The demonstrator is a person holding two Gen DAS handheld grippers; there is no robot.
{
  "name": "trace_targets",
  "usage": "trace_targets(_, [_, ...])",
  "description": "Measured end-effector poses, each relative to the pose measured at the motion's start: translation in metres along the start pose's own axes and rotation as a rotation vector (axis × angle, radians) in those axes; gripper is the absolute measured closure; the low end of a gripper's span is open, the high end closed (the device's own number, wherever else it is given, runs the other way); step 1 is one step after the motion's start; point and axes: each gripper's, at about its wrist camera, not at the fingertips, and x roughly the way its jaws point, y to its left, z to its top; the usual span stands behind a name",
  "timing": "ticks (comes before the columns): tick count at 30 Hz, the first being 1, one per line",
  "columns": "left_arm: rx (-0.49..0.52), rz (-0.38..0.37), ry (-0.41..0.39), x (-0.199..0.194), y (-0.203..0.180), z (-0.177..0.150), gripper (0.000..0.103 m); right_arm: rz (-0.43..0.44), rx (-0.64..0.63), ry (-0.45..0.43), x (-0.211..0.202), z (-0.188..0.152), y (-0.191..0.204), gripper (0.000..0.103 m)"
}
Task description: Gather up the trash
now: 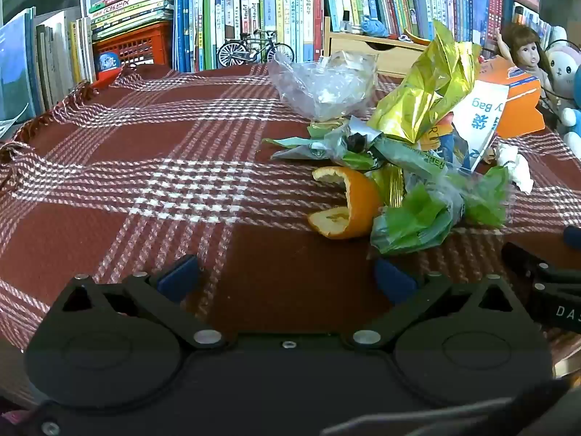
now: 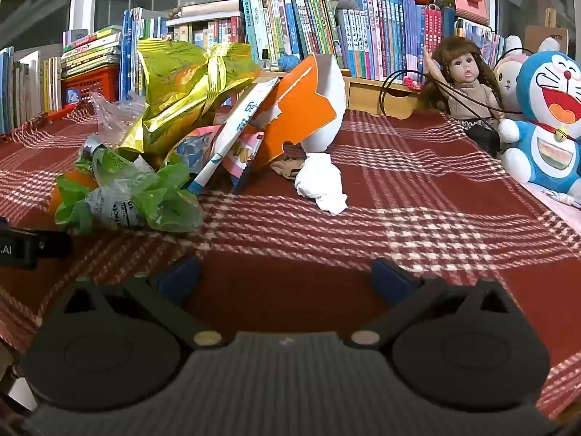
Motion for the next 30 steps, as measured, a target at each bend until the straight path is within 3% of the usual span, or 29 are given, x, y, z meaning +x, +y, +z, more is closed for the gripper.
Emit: trace_targets(30, [0.020, -0.008, 0.009, 0.0020, 0.0009, 0.0020, 0.000, -0.002, -0.005, 0.009, 0.0020, 0.0007, -0.0009, 0.000])
